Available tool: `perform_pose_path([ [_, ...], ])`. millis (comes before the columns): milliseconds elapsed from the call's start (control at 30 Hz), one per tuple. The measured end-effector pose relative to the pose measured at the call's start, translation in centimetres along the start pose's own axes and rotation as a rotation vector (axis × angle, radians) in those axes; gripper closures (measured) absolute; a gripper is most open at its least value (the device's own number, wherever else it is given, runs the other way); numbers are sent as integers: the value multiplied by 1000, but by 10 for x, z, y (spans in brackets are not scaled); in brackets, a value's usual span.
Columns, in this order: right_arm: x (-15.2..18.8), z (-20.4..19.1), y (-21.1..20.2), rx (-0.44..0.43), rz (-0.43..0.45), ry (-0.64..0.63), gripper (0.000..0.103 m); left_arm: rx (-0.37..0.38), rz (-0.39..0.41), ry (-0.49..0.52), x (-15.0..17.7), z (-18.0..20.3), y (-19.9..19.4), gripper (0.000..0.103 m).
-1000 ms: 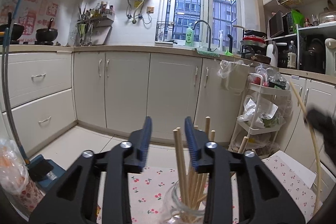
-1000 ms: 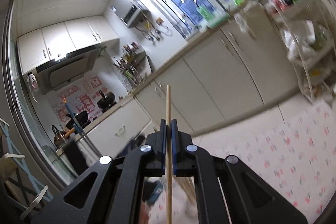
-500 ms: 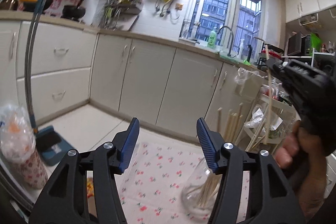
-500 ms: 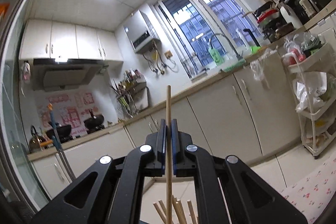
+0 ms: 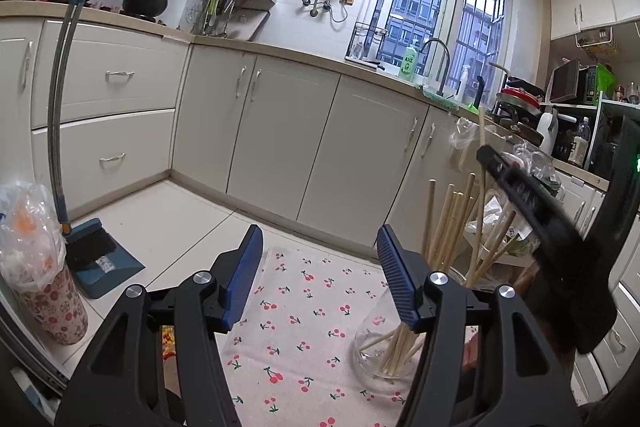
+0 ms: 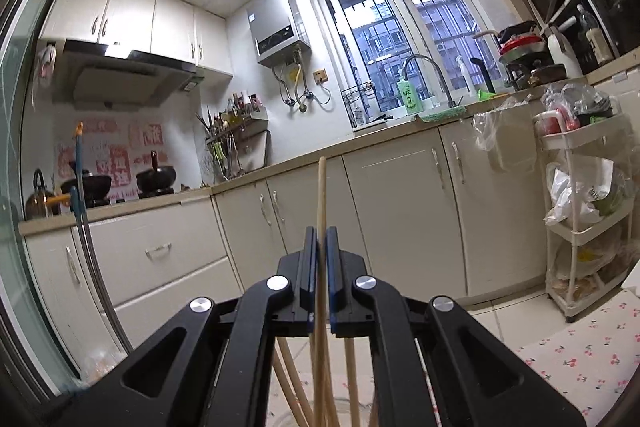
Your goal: Organize utensils
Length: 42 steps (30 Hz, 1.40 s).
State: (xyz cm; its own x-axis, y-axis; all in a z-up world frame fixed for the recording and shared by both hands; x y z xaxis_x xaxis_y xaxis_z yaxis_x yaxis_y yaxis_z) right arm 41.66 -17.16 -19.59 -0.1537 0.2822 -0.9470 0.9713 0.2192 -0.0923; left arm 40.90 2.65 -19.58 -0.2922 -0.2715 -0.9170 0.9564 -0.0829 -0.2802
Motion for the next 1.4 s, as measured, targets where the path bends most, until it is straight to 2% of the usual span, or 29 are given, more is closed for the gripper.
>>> perform_pose_path([
  [300, 12, 1, -23, -11, -77, -30, 97, 6, -22, 13, -7, 8, -12, 38],
  [333, 9, 1, -31, -15, -77, -28, 96, 7, -22, 17, -9, 9, -16, 37],
  [400, 4, 5, -44, -14, -73, -17, 85, 3, -17, 29, -12, 11, -22, 34],
  [667, -16, 41, -91, 16, -86, 33, 83, 1, -12, 48, -19, 12, -40, 31],
  [933, 9, 74, -84, 28, -251, 86, 80, 2, -66, 52, -7, 16, -28, 30],
  [1133, 21, 74, -94, 42, -332, 119, 79, -1, -112, 64, -2, 23, -25, 29],
  [1200, 19, 68, -100, 46, -352, 122, 73, 0, -126, 69, -4, 27, -30, 25],
  [1333, 13, 52, -118, 47, -398, 135, 68, -12, -157, 98, -8, 37, -45, 17],
  [1400, 9, 45, -130, 48, -417, 147, 62, -13, -182, 114, -10, 44, -55, 14],
])
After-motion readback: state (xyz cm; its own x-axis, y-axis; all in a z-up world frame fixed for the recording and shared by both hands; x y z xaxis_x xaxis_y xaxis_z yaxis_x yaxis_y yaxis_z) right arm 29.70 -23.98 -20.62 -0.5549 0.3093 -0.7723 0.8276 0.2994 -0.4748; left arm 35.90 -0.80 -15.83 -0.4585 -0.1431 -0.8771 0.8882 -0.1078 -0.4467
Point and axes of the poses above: each gripper's, at about its wrist camera, not at the fingertips, and y roughly the way its jaws point, z to its right, x to its underside, the point moved 3 cm from there along y, roughly the way its jaws point, and after that the axes turned 1 degree about z, right-handed, at the moved point
